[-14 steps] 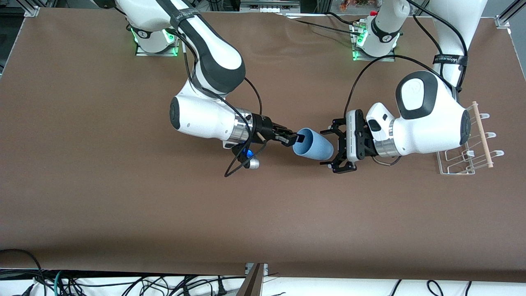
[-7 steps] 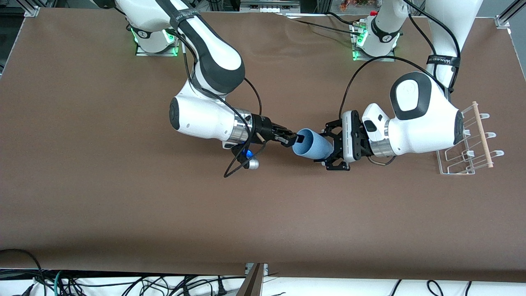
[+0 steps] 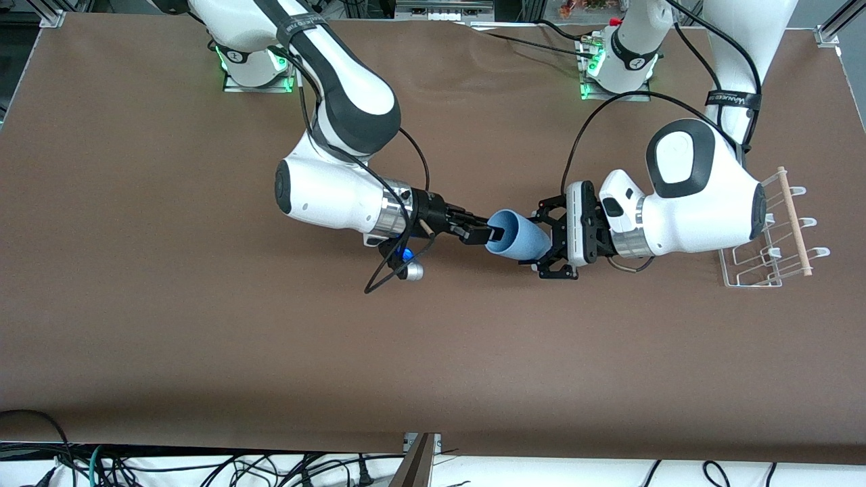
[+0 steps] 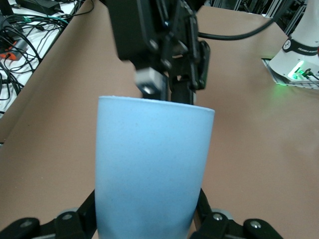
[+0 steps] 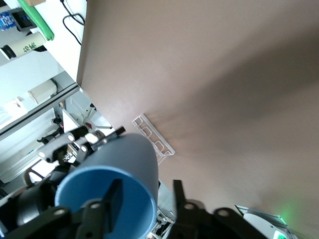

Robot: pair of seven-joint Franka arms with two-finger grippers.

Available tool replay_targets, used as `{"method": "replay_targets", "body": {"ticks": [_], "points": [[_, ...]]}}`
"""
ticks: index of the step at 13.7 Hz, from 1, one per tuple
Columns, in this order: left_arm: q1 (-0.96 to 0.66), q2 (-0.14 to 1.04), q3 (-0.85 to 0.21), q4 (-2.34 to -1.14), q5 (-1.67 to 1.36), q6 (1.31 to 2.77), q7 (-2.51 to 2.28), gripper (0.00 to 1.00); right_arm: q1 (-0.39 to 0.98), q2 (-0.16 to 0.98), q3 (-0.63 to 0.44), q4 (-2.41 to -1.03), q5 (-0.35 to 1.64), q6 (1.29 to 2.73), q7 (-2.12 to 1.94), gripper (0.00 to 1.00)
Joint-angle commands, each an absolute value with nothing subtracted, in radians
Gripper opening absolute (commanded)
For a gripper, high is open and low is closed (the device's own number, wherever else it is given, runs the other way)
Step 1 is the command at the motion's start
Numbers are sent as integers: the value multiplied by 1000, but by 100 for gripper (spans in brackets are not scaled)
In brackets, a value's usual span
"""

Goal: Transfer cup to left arm and place on rack
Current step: 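Open the right gripper and withdraw while the left gripper carries the cup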

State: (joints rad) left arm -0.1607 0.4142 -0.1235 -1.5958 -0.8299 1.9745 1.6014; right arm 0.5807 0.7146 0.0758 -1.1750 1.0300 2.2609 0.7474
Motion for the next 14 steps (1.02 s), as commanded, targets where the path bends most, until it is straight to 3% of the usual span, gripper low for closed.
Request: {"method": "replay_targets", "body": {"ticks": [1, 4, 11, 14], "points": [[-146, 379, -114, -1592, -740, 1916, 1609, 11, 522, 692, 74, -1161, 1042, 2171, 746, 100], [-103, 373, -114, -1592, -570, 1836, 1582, 11, 434, 666, 75, -1161, 973, 2047, 730, 100], [-31, 351, -112, -1592, -131, 1686, 1580, 10, 321, 630, 68, -1164, 470, 1786, 534, 100], [3, 330, -112, -1594, 53, 1615, 1562, 4, 247, 579, 45, -1222, 272, 1723, 318, 100]]}}
